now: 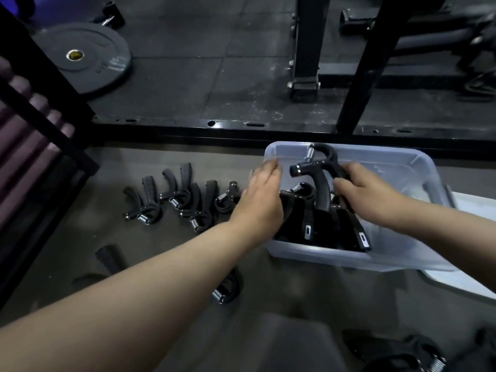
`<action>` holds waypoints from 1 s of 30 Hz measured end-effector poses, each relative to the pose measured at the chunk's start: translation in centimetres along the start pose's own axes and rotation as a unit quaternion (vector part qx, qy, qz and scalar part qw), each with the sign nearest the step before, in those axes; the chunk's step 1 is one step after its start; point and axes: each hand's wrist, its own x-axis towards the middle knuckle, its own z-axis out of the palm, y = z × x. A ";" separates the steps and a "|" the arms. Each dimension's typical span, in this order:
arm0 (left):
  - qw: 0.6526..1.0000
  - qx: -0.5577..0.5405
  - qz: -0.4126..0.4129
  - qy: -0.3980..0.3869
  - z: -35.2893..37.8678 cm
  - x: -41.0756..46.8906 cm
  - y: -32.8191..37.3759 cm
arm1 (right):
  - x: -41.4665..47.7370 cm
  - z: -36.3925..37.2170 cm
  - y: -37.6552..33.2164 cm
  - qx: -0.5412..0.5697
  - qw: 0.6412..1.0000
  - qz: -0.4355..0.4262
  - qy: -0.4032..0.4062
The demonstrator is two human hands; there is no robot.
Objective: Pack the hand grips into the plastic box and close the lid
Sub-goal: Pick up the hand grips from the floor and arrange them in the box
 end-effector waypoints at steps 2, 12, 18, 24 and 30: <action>1.000 -0.006 -0.008 0.026 0.2 -0.4 0.2 | -0.3 -0.7 1.5 -0.062 0.998 0.026 -0.022; 0.996 -0.030 -0.036 0.071 0.2 -0.7 0.1 | -0.9 -0.9 4.7 -0.187 0.965 0.179 -0.046; 0.996 -0.024 -0.034 0.078 0.4 -0.8 0.0 | -0.5 1.0 5.6 -0.181 0.963 0.189 -0.064; 0.996 -0.021 -0.034 0.081 0.4 -0.7 0.0 | 0.2 2.4 6.3 -0.162 0.967 0.191 -0.051; 0.996 -0.014 -0.033 0.082 0.4 -0.7 0.0 | 0.3 3.2 7.0 -0.111 0.960 0.248 -0.062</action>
